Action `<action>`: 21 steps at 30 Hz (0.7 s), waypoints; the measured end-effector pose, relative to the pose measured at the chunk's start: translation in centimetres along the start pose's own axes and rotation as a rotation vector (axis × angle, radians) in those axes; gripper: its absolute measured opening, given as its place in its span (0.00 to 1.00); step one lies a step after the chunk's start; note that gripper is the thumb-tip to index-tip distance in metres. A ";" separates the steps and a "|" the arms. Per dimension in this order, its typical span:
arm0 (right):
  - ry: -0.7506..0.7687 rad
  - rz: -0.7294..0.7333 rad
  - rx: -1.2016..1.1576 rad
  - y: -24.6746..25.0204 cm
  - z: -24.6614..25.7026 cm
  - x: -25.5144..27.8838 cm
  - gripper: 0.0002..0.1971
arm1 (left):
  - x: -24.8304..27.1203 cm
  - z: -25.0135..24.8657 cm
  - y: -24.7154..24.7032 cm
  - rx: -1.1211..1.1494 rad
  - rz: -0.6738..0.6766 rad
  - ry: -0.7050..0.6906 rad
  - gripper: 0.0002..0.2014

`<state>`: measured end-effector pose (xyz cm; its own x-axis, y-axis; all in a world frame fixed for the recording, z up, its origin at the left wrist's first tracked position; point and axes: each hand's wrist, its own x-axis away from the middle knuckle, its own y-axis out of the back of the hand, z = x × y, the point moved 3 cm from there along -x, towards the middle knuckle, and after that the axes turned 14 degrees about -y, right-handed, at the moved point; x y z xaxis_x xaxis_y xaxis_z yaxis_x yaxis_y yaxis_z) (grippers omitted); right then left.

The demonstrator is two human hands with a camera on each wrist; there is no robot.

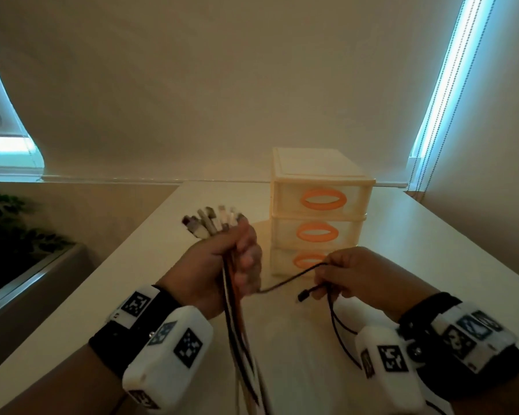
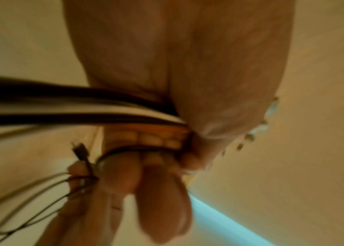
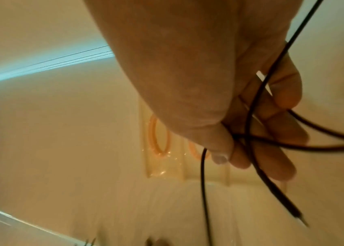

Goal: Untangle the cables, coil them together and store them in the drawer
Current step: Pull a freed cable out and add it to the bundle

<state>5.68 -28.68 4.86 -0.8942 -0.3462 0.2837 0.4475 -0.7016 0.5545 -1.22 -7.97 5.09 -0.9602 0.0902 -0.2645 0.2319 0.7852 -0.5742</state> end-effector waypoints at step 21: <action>0.307 -0.114 0.315 -3.6 0.9 0.9 0.17 | -0.5 0.9 0.4 0.123 -0.458 -0.185 0.22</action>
<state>3.28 -25.93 3.86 -0.8772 -0.4801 -0.0116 0.2842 -0.5384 0.7933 -0.52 -8.26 4.30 -0.9266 -0.3651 -0.0903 -0.1793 0.6400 -0.7472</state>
